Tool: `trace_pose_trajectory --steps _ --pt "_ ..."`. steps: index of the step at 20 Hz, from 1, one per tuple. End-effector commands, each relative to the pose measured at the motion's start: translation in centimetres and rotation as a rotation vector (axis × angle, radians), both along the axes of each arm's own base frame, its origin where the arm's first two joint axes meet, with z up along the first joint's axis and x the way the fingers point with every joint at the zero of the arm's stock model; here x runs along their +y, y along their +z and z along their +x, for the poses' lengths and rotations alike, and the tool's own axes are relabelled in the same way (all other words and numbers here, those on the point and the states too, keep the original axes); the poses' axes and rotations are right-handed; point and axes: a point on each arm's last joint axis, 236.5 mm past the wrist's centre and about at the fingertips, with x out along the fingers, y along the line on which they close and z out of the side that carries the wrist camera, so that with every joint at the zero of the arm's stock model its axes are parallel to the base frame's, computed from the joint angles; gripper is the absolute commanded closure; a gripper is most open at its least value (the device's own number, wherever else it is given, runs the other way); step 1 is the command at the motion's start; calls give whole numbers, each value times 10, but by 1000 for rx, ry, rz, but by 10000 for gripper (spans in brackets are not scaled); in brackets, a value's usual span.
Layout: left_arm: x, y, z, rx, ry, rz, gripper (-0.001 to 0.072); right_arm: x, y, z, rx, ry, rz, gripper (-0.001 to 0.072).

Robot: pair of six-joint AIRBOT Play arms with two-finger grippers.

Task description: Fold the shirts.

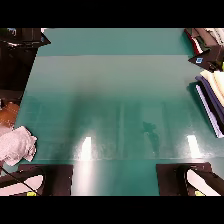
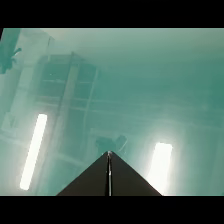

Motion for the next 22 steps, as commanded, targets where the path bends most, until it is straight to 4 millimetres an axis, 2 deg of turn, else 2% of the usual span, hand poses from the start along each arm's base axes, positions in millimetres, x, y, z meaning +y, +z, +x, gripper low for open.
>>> trace_pose_trajectory --steps 1,11,15,17,18,19,21,22 --pt "0 0 0 0 0 0 682 2 -1 -3 10 9 -1 694" --pt "0 0 1 -3 1 -1 682 1 -2 -3 10 8 -2 694" --pt "-1 14 12 -70 21 -28 682 1 -1 -2 9 8 -2 694" --pt "0 7 7 -39 12 -10 681 1 -1 -2 -6 24 -20 694" --pt "6 -6 -3 21 10 30 682 1 -2 -3 -12 33 -28 694" --pt "21 -23 -15 100 24 105 682 1 -2 -3 -13 33 -29 694" --pt "64 -58 -52 310 84 288 682 0 -1 -1 -26 36 -38 694" --pt "86 -68 -69 389 134 365 680 0 -1 -1 -35 44 -48 694"
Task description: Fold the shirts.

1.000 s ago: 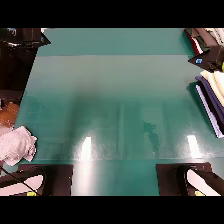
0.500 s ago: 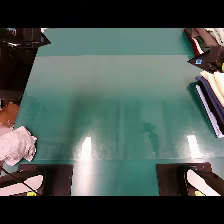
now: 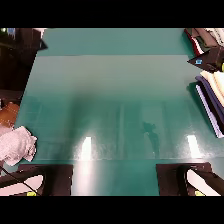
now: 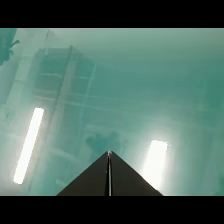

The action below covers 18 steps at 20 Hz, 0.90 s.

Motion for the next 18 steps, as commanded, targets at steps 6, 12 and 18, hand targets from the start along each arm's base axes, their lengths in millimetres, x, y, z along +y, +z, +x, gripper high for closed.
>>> trace_pose_trajectory --steps 6,12,18 --pt "108 -90 -114 366 260 376 178 -3 5 6 -61 16 -38 694" --pt "169 -193 -189 642 454 506 176 -2 4 6 -70 30 -52 694" --pt "206 -257 -236 805 586 464 176 -2 4 5 -68 33 -54 694"
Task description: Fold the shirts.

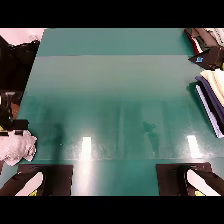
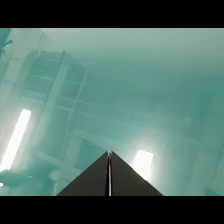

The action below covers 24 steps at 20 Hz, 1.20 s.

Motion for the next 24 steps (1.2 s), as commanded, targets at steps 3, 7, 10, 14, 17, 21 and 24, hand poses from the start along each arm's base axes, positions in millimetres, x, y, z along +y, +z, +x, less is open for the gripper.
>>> trace_pose_trajectory --steps 3,7,10,14,17,21,24 --pt "25 -38 -19 0 92 12 178 1 0 -1 1 4 -1 694" --pt "28 -56 -33 29 111 7 180 1 -1 -2 5 8 0 694" --pt "22 -69 -45 67 108 -11 502 2 -2 -4 14 14 -1 694" --pt "16 -53 -19 -19 100 -51 683 3 -2 -4 15 17 0 694" --pt "-17 4 55 -283 33 -223 683 0 4 3 -19 -7 10 694" --pt "-120 157 139 -750 -192 -637 684 -2 13 9 -56 -33 25 694" --pt "-189 253 139 -941 -396 -835 684 -6 29 17 -106 -72 79 694"
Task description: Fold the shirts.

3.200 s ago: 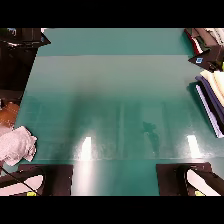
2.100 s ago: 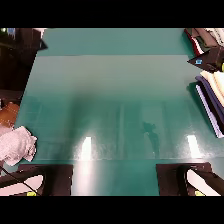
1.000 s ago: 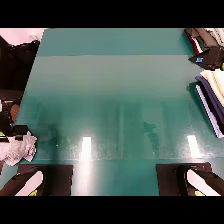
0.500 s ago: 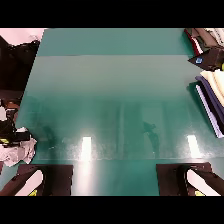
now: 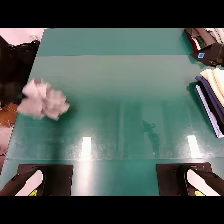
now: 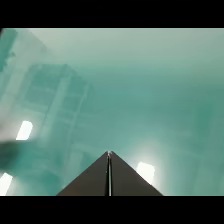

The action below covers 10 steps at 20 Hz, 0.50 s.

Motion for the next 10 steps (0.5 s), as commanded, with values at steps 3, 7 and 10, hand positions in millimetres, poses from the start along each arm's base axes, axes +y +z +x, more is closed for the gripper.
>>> trace_pose_trajectory --steps 3,7,10 --pt "-144 145 -16 -380 -431 -218 685 -2 35 14 -107 -54 90 694" --pt "-218 135 -19 -391 -620 -246 684 -3 71 11 -195 -54 69 694" --pt "-262 66 -11 -192 -736 -220 684 -1 98 4 -256 -45 47 694"
